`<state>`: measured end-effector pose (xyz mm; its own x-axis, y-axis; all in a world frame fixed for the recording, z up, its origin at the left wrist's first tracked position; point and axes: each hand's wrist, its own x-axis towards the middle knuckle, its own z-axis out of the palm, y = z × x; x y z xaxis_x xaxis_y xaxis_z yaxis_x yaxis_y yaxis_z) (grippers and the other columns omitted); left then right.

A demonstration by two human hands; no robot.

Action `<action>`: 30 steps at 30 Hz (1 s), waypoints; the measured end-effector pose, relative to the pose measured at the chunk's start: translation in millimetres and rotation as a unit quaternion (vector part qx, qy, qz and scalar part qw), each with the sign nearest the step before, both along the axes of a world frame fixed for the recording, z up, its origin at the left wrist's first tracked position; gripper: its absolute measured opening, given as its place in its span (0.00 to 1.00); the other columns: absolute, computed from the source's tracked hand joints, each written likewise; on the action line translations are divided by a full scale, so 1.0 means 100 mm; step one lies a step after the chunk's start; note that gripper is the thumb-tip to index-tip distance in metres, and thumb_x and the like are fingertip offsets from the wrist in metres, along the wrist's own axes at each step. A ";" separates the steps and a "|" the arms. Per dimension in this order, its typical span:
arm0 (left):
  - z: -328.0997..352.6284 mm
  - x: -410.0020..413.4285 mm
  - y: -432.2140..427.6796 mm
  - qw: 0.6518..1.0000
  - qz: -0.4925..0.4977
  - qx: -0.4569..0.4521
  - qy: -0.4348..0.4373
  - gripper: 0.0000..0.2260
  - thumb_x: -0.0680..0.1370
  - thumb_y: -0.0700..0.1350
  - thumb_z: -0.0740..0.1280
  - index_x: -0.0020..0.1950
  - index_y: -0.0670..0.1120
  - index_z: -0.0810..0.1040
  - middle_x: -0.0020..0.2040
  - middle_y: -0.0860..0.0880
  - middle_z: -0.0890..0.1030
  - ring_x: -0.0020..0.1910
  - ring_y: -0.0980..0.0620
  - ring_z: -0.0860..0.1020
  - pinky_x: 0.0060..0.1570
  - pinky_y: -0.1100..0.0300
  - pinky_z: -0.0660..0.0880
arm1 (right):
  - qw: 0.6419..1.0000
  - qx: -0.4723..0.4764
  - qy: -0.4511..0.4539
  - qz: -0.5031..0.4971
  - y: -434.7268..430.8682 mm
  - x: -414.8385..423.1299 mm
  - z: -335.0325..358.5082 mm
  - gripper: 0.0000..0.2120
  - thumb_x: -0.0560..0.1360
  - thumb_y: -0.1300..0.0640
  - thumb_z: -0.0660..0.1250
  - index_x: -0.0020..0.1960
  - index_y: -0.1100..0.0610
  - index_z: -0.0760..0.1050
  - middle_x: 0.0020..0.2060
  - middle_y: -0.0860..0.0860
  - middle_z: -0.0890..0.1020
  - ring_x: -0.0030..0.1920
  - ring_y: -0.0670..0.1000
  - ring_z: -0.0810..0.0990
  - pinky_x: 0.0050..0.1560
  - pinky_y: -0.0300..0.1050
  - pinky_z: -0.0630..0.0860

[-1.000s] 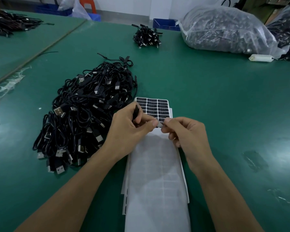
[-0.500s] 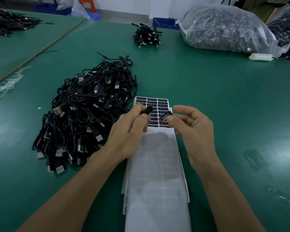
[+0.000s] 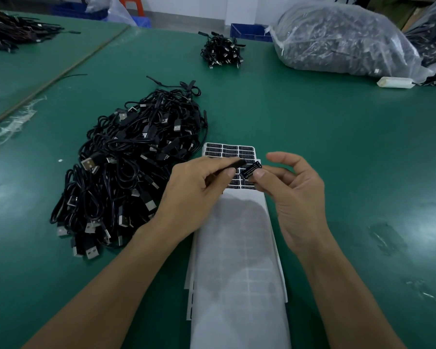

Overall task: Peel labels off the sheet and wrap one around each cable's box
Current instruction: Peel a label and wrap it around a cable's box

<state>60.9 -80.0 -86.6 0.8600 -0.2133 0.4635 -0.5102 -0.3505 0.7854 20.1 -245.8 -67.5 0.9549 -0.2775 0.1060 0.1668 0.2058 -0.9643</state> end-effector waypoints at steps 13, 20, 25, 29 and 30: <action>0.05 -0.07 -0.03 0.997 -0.010 -0.022 0.067 0.10 0.80 0.50 0.65 0.57 0.58 0.84 0.42 0.61 0.85 0.43 0.61 0.83 0.49 0.53 0.81 | 0.996 0.079 0.004 0.029 0.00 0.03 -0.02 0.11 0.67 0.64 0.74 0.46 0.55 0.80 0.38 0.57 0.85 0.40 0.52 0.85 0.46 0.43 0.81; 0.05 -0.02 -0.03 0.988 -0.015 -0.089 0.123 0.14 0.75 0.38 0.75 0.53 0.56 0.83 0.42 0.53 0.87 0.42 0.55 0.84 0.50 0.52 0.81 | 0.998 0.033 0.002 0.048 0.01 0.02 -0.02 0.11 0.68 0.63 0.73 0.45 0.49 0.86 0.36 0.50 0.83 0.38 0.48 0.79 0.40 0.37 0.77; 0.01 -0.04 -0.02 0.990 -0.029 -0.084 0.113 0.12 0.75 0.37 0.74 0.43 0.53 0.76 0.37 0.51 0.84 0.34 0.52 0.82 0.36 0.57 0.76 | 0.998 -0.007 0.011 0.066 0.03 0.02 -0.02 0.14 0.67 0.64 0.72 0.47 0.49 0.86 0.32 0.45 0.77 0.34 0.45 0.74 0.39 0.36 0.74; 0.01 -0.04 -0.03 0.993 -0.040 -0.060 0.088 0.12 0.75 0.35 0.69 0.42 0.54 0.81 0.38 0.54 0.83 0.37 0.53 0.82 0.41 0.54 0.79 | 0.997 -0.024 0.015 0.067 0.03 0.01 -0.01 0.11 0.68 0.62 0.72 0.43 0.47 0.85 0.34 0.45 0.80 0.37 0.44 0.77 0.40 0.38 0.75; 0.01 -0.04 -0.03 0.993 -0.040 -0.057 0.093 0.13 0.75 0.36 0.69 0.44 0.55 0.83 0.40 0.56 0.84 0.38 0.54 0.82 0.44 0.53 0.81 | 0.997 -0.021 0.014 0.068 0.03 0.00 0.00 0.10 0.68 0.62 0.72 0.41 0.47 0.85 0.35 0.45 0.81 0.38 0.45 0.78 0.40 0.38 0.75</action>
<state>56.7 -83.1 -85.4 0.9156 -0.2393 0.3231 -0.3749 -0.2178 0.9011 20.4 -242.9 -67.3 0.9862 -0.1401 0.0885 0.1137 0.1837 -0.9764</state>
